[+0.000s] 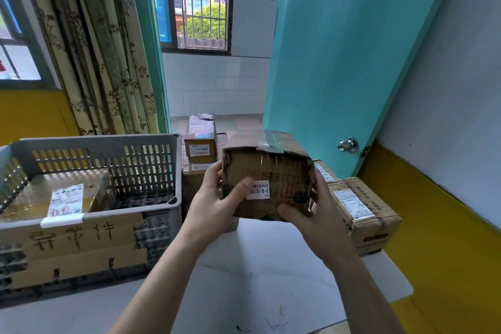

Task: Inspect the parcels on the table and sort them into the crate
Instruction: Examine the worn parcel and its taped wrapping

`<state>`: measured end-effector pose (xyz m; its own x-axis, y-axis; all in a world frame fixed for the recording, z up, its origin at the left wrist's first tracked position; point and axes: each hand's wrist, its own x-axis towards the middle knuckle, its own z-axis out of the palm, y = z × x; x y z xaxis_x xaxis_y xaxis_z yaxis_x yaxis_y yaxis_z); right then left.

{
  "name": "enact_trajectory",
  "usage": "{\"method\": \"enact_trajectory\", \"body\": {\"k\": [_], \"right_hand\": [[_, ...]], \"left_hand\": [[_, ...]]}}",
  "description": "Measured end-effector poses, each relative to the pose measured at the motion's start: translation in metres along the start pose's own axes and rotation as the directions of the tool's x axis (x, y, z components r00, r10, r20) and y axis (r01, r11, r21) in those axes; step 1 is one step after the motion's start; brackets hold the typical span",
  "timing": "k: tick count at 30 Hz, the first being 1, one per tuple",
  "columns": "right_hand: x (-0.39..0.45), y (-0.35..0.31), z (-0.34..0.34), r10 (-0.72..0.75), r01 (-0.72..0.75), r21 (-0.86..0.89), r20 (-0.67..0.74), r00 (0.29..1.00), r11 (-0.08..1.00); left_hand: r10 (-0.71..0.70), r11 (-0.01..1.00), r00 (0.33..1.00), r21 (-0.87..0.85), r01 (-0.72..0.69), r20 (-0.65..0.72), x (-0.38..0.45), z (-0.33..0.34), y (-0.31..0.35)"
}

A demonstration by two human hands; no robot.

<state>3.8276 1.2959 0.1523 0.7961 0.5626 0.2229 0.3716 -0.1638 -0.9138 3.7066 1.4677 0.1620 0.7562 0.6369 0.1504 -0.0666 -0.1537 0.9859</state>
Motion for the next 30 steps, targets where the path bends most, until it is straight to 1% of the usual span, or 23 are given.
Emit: {"method": "enact_trajectory", "body": {"k": [1,3,5,8,10,13,14,17,19,20,22,24,26,28,30], "right_hand": [[0.002,0.002,-0.003,-0.011,0.011,-0.005,0.013,1.0,1.0],[0.003,0.004,-0.008,-0.043,0.042,0.017,0.028,0.999,0.999],[0.008,0.001,-0.012,-0.054,0.05,0.092,0.037,0.998,0.994],[0.02,0.0,-0.019,-0.036,0.037,0.206,-0.006,0.999,0.978],[0.03,0.003,-0.022,-0.036,0.044,0.245,-0.037,0.999,0.969],[0.041,0.001,-0.021,-0.084,0.091,0.271,-0.036,0.996,0.958],[0.044,0.002,-0.022,-0.103,0.107,0.253,-0.031,0.994,0.961],[0.057,0.007,-0.027,-0.152,0.147,0.16,0.019,0.988,0.976],[0.065,0.007,-0.028,-0.145,0.135,0.154,0.057,0.988,0.979],[0.069,0.005,-0.028,-0.144,0.138,0.127,0.046,0.988,0.982],[0.079,0.002,-0.028,-0.174,0.176,0.066,-0.042,0.984,0.982],[0.09,0.001,-0.029,-0.236,0.243,0.027,-0.149,0.96,0.97],[0.102,0.003,-0.029,-0.266,0.271,-0.005,-0.205,0.942,0.963],[0.113,0.007,-0.029,-0.258,0.259,-0.026,-0.214,0.942,0.966],[0.118,0.01,-0.027,-0.261,0.259,-0.036,-0.215,0.941,0.965]], "left_hand": [[-0.03,0.998,1.0,-0.055,0.029,-0.007,0.002,0.002,0.002],[-0.098,0.99,0.994,-0.111,0.092,-0.051,0.006,0.003,0.008],[-0.142,0.979,0.987,-0.157,0.128,-0.08,0.016,0.005,0.015],[-0.171,0.971,0.983,-0.179,0.157,-0.07,0.022,0.012,0.02],[-0.17,0.973,0.982,-0.174,0.154,-0.078,0.026,0.017,0.02],[-0.108,0.976,0.989,-0.201,0.086,-0.098,0.035,0.021,0.022],[-0.077,0.977,0.993,-0.204,0.058,-0.088,0.038,0.022,0.024],[0.025,0.986,1.0,-0.165,-0.027,-0.016,0.045,0.023,0.024],[0.08,0.994,0.997,-0.072,-0.08,-0.004,0.052,0.018,0.022],[0.095,0.995,0.995,-0.027,-0.095,0.007,0.056,0.015,0.021],[0.119,0.991,0.992,0.052,-0.121,0.048,0.062,0.012,0.024],[0.143,0.978,0.986,0.143,-0.154,0.082,0.064,0.014,0.027],[0.17,0.959,0.985,0.225,-0.171,0.024,0.07,0.016,0.027],[0.223,0.938,0.973,0.286,-0.197,-0.059,0.078,0.017,0.024],[0.241,0.938,0.964,0.284,-0.201,-0.116,0.082,0.019,0.023]]}}
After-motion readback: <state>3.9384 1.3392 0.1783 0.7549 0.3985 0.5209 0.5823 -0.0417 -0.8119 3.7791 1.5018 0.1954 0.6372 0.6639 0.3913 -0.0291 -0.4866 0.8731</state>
